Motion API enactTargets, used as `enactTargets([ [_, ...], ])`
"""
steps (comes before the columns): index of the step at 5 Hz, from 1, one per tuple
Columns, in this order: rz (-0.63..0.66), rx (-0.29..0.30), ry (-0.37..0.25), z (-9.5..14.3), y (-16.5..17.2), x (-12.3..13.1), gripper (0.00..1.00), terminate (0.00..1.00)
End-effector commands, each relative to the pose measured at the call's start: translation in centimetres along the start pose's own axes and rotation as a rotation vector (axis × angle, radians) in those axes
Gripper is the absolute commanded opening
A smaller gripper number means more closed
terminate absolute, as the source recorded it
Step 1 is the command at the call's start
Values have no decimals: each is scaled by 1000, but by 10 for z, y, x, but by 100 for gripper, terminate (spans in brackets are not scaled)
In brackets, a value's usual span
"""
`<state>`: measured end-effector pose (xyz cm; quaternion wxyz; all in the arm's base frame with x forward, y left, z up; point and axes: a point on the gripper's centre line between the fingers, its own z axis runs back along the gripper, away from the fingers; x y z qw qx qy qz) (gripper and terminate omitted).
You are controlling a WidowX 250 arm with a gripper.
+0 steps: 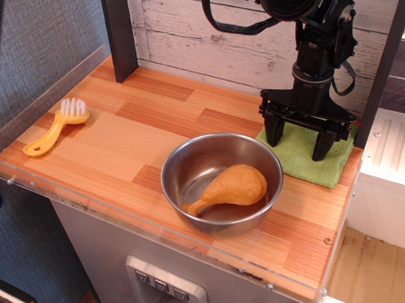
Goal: Move the green towel to the back left side of the table
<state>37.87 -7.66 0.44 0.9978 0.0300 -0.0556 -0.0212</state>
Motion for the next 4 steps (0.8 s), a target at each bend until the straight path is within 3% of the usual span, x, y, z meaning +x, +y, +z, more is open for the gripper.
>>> enactTargets([
  [1, 118, 75, 37, -1, 90, -17, 100, 0],
  [2, 168, 84, 55, 2, 133, -25, 100, 0],
  [4, 146, 73, 60, 7, 191, -24, 100, 0],
])
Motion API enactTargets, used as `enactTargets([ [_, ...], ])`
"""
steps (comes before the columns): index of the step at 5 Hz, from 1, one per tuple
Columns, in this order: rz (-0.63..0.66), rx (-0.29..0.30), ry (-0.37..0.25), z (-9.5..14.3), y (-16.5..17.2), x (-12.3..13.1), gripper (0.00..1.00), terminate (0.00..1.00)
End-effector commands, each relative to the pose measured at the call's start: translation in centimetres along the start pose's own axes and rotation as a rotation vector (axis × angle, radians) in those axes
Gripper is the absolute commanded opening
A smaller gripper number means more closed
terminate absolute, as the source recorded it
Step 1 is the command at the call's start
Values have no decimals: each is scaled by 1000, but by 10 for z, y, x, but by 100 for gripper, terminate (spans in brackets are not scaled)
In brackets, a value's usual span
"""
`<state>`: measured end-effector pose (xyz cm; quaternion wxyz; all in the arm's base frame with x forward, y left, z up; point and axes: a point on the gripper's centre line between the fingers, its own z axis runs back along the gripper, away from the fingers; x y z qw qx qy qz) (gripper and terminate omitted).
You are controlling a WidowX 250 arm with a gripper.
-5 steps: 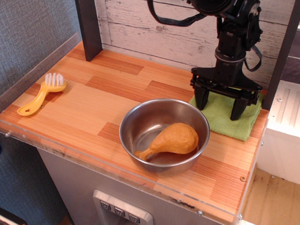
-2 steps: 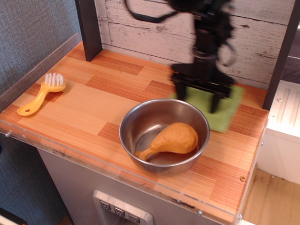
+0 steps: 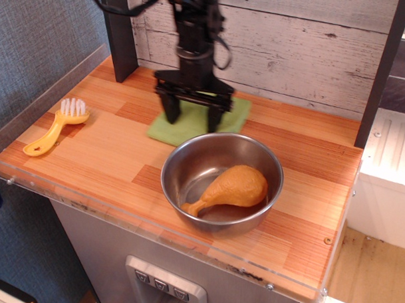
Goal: Move the green towel to the back left side of the table
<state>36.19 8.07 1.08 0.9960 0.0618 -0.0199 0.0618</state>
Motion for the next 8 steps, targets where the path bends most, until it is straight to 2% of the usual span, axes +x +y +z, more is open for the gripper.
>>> enactTargets([
  [1, -47, -8, -28, 6, 42, 14, 100, 0],
  [2, -110, -94, -51, 6, 27, 24, 100, 0],
  [3, -161, -134, -109, 33, 9, 29, 100, 0],
  [5, -138, -153, -213, 95, 16, 29, 100, 0],
  [6, -155, -125, -206, 113, 16, 22, 100, 0],
  [7, -165, -76, -145, 121, 16, 9, 100, 0],
  [8, -163, -71, -99, 123, 17, -4, 100, 0],
])
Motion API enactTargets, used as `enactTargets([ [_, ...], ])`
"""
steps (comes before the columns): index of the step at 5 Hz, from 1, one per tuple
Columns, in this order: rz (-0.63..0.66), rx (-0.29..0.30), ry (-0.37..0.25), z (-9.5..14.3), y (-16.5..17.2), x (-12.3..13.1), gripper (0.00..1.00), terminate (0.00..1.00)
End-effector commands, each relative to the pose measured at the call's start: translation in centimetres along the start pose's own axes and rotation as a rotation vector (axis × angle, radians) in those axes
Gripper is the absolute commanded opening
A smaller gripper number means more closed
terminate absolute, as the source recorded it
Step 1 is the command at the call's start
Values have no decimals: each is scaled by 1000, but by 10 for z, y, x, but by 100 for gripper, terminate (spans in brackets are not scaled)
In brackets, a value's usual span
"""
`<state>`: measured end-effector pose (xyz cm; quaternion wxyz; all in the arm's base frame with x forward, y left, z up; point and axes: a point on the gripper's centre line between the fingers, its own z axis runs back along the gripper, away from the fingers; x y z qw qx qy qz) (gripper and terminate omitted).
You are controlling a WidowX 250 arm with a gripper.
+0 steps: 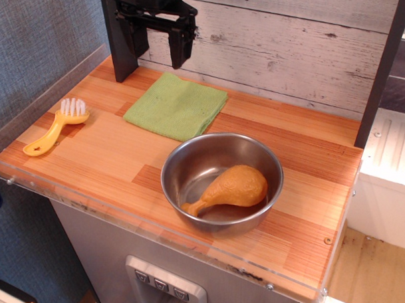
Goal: Move the green towel to the back left side of the table
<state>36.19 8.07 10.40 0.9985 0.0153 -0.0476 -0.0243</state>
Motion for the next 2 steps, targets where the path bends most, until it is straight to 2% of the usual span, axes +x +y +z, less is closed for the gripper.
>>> enactTargets([
  [1, 1, 33, -37, 32, 1, -7, 100, 0],
  [2, 1, 33, -37, 32, 1, -7, 100, 100],
])
